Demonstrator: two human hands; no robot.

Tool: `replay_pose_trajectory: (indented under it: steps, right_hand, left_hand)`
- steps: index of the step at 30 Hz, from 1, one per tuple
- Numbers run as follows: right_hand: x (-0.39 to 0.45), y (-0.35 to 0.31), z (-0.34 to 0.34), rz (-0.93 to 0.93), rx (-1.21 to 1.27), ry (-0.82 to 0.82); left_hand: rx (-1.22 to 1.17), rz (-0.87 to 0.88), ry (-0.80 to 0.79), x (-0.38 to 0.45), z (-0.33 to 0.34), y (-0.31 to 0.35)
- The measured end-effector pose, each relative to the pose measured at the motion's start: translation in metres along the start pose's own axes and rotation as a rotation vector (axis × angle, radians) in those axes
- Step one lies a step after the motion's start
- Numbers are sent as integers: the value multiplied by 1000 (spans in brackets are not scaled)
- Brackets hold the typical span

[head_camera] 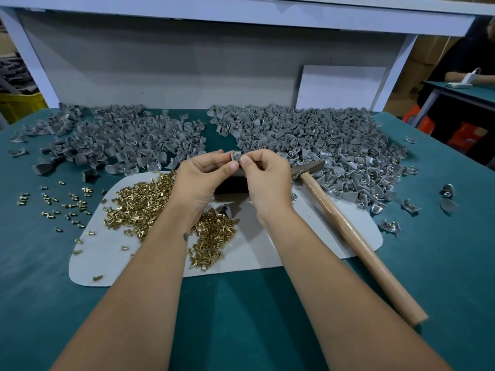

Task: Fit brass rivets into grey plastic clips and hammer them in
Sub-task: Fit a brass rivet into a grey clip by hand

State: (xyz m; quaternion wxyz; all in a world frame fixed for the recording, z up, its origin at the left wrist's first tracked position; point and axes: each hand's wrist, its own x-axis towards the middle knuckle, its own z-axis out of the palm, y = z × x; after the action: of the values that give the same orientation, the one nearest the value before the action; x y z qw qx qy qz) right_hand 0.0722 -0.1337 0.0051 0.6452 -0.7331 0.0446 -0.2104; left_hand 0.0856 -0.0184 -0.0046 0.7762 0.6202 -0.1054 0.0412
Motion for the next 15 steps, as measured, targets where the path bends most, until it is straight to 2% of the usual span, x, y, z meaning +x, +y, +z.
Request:
replay_pose_trajectory:
  steps: [15]
  right_hand:
    - [1, -4, -9, -68, 8, -58]
  left_hand:
    - [-4, -53, 43, 1, 1, 4]
